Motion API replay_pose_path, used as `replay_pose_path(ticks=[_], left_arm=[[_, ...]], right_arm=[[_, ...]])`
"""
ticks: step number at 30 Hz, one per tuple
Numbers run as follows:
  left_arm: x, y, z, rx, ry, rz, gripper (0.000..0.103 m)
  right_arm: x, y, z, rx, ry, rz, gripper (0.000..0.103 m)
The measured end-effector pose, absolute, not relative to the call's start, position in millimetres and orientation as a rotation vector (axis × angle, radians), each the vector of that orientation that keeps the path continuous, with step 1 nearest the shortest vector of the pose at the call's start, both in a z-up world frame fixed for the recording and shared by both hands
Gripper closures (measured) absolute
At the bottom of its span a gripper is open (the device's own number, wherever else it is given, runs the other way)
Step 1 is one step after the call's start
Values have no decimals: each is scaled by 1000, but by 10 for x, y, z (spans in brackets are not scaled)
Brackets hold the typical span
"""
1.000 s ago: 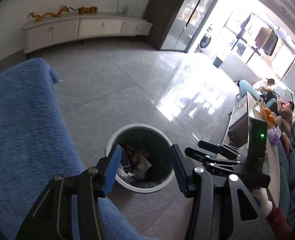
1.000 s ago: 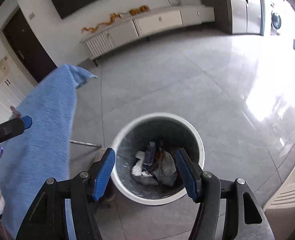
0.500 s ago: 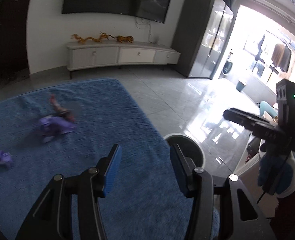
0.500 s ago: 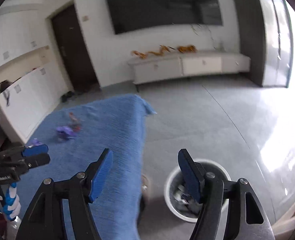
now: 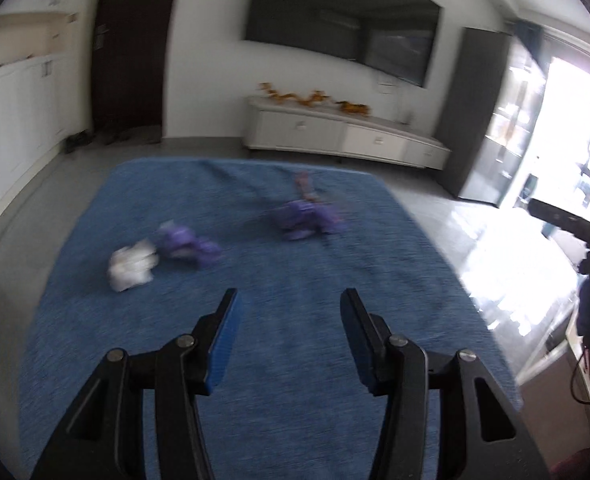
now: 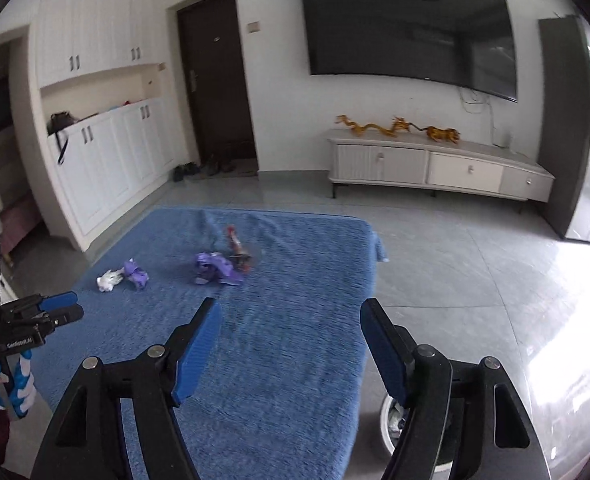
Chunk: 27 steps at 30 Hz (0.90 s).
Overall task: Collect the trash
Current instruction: 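Move both open tools back to the trash on the rug, then grasp the purple bag with the right tool while the left tool grasps the white tissue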
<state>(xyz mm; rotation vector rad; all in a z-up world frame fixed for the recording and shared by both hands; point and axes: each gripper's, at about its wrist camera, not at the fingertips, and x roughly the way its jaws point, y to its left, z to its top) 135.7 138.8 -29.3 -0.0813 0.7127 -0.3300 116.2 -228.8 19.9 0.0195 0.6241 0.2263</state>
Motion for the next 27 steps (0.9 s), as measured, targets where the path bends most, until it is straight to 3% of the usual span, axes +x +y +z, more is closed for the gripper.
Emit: replay_pose_path(ticks=[2,11,24,26,27], left_arm=[[1411,1611,-376,-110,724,-280,41],[1790,2261,-691,-179,773,-123,41],[2550,2378,-1073,-165,829,-70,41],[2602,2376,-1129,-159,832,-53,43],[2628,2384,-1159,-170,843,-57,50]], right_arm=[[1286,-2154,164,7,639,250,33],[1989,-1519,-233,-42,726,382,33],[3046,-785,-840,-92,797,528,33],[3175,-711,-954,-110,809,532,33],[3225,-702,-990,-114,814,536,33]])
